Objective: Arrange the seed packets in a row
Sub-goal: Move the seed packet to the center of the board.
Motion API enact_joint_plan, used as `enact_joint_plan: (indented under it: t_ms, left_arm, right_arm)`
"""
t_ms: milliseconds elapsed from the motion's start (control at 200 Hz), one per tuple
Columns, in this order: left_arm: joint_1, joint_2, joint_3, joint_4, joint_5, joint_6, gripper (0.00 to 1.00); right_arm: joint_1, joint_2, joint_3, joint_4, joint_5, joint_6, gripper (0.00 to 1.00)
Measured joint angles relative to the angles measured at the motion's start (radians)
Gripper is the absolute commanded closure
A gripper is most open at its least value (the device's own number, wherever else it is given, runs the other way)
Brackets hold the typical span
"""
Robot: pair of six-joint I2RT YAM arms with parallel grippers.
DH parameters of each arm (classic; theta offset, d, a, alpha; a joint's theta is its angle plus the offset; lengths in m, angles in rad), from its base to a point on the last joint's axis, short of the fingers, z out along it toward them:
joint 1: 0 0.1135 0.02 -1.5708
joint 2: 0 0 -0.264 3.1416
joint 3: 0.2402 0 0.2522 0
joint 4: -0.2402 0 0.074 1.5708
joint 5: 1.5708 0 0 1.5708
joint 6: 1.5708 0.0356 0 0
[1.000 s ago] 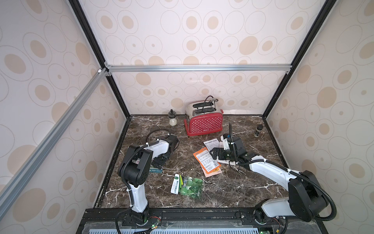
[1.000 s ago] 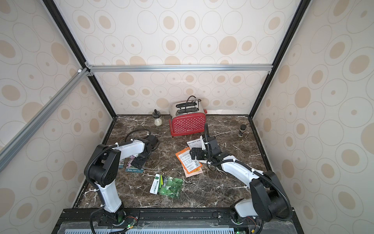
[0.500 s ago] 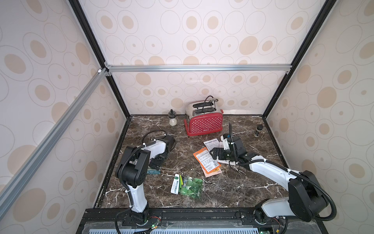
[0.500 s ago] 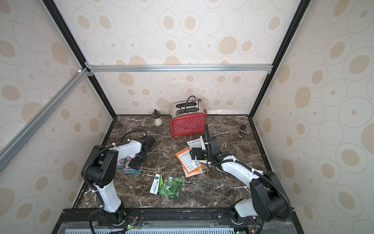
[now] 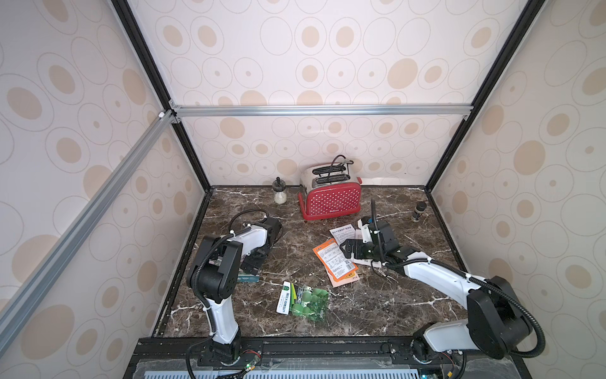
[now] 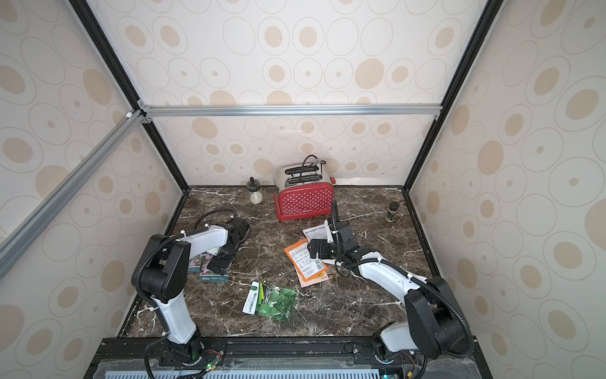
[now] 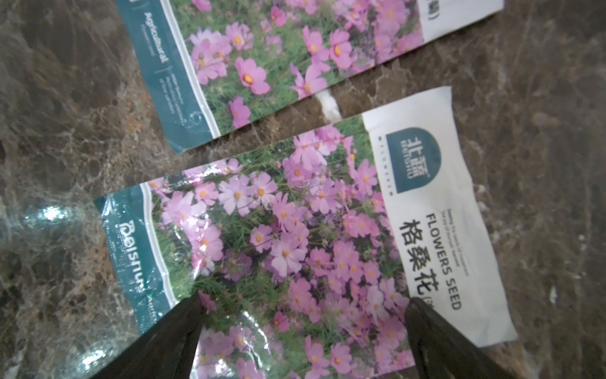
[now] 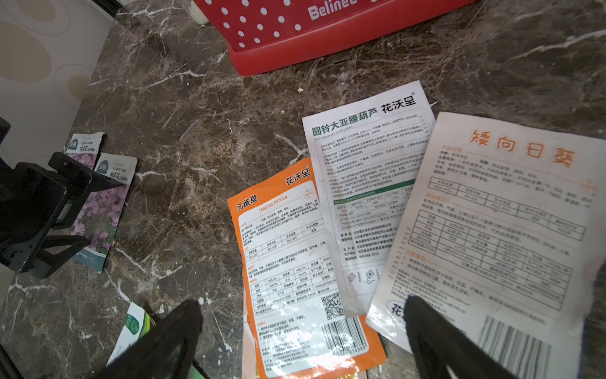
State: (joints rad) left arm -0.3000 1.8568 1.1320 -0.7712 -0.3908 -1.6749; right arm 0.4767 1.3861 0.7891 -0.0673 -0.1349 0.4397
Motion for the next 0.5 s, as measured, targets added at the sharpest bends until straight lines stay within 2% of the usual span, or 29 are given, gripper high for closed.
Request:
enact_joint_plan:
  t_ms: [501]
  left_arm:
    - [0.013,0.036,0.051,-0.003,0.000,0.031,0.02]
  right_arm:
    - [0.001,0.000,0.000,0.000,0.003,0.000,0.00]
